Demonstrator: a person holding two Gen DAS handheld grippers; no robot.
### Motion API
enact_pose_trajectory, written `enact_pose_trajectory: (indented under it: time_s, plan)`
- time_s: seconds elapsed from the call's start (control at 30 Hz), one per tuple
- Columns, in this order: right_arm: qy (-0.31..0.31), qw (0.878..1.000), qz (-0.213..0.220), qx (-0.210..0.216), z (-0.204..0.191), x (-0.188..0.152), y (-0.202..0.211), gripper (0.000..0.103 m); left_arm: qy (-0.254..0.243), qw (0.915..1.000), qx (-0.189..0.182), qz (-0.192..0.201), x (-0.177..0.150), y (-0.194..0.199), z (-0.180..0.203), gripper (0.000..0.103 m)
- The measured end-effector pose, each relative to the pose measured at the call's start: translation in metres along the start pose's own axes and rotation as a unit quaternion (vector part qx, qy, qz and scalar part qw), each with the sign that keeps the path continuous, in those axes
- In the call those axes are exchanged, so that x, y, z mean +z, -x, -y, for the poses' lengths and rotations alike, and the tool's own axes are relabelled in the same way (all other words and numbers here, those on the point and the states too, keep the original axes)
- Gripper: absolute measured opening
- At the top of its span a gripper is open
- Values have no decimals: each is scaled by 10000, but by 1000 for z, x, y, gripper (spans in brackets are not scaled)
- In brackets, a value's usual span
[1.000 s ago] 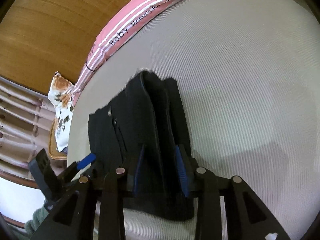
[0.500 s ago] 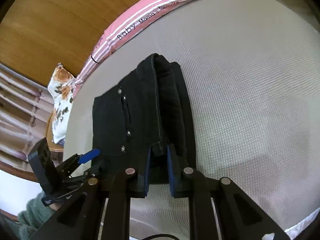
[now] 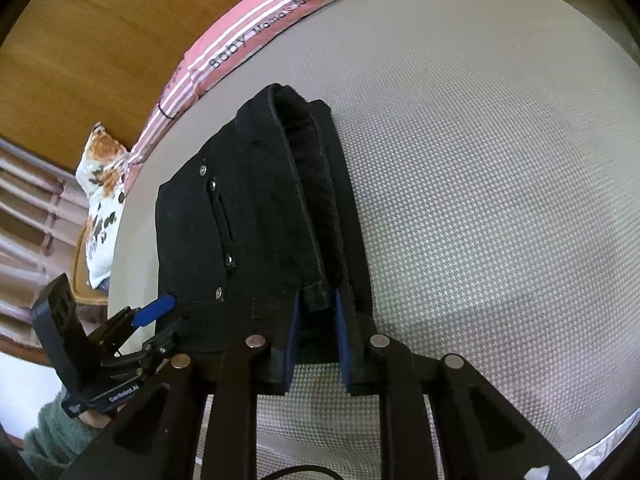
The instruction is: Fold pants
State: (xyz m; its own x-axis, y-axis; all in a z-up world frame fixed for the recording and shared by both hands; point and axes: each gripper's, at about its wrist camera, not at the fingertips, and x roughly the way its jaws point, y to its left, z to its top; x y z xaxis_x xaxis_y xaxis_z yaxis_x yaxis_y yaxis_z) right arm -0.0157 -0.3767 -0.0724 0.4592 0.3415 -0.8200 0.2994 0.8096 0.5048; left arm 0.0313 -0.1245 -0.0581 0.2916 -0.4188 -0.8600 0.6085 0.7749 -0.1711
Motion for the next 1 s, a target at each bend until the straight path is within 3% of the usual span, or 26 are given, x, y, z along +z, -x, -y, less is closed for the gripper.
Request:
enact_pose_trajectory:
  time_s: [0.07, 0.33, 0.43, 0.77, 1.0]
  plan:
    - [-26, 10000, 11, -67, 0, 1, 1, 29, -13, 9999, 107, 8, 1, 1, 2, 60]
    - [156, 9997, -35, -193, -5, 9, 5, 36, -9, 9989, 413, 231, 5, 16, -4, 60]
    - [261, 9992, -27, -313, -8, 14, 7, 45, 153, 9984, 465, 296, 9, 21, -16, 60]
    - [386, 9985, 78, -375, -13, 22, 10, 50, 857, 9935, 663, 352, 11, 25, -54, 60]
    - [371, 9987, 77, -342, -13, 25, 6, 50, 1367, 9892, 454, 257, 9, 22, -77, 60]
